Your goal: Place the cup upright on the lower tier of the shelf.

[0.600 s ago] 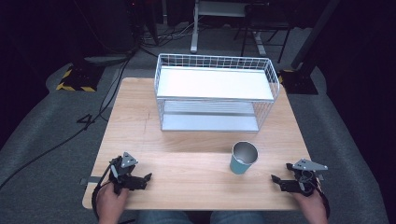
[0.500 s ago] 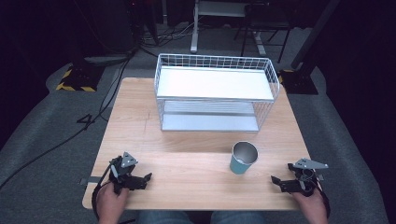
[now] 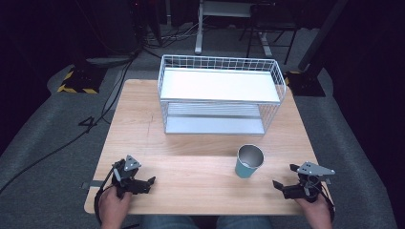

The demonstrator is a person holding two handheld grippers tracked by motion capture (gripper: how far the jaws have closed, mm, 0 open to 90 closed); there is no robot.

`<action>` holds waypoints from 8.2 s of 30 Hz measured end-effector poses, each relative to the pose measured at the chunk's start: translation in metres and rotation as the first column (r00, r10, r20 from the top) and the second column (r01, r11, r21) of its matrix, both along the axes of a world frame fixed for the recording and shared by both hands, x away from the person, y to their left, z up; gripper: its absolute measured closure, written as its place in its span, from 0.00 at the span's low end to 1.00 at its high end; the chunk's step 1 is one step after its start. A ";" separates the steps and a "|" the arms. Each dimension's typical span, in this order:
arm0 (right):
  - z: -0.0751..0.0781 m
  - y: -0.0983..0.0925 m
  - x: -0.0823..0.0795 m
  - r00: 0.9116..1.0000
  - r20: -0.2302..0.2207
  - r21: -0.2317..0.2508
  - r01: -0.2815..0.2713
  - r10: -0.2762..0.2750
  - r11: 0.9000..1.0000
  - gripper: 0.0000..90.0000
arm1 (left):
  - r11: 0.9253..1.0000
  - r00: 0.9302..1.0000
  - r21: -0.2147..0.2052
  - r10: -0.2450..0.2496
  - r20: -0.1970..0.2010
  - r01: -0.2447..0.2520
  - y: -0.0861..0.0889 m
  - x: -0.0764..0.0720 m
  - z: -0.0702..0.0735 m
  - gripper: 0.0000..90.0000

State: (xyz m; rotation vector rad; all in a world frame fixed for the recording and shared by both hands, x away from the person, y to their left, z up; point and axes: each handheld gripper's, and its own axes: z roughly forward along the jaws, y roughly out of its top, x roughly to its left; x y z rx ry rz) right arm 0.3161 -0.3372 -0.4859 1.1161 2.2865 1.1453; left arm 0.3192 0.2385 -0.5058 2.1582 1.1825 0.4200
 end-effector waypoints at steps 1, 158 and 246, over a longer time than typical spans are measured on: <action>0.001 0.002 -0.001 1.000 -0.003 0.003 -0.003 0.003 1.000 0.00 | 1.000 1.000 0.000 0.003 0.002 -0.003 0.000 0.000 0.000 0.00; 0.009 0.211 0.199 0.985 0.129 0.097 0.104 -0.116 0.990 0.27 | 1.000 1.000 -0.001 0.028 0.001 -0.028 0.000 0.003 0.000 0.00; 0.061 0.094 0.090 0.998 0.057 0.101 0.033 -0.039 0.994 0.03 | 1.000 1.000 -0.003 0.031 0.002 -0.031 -0.001 0.003 0.000 0.00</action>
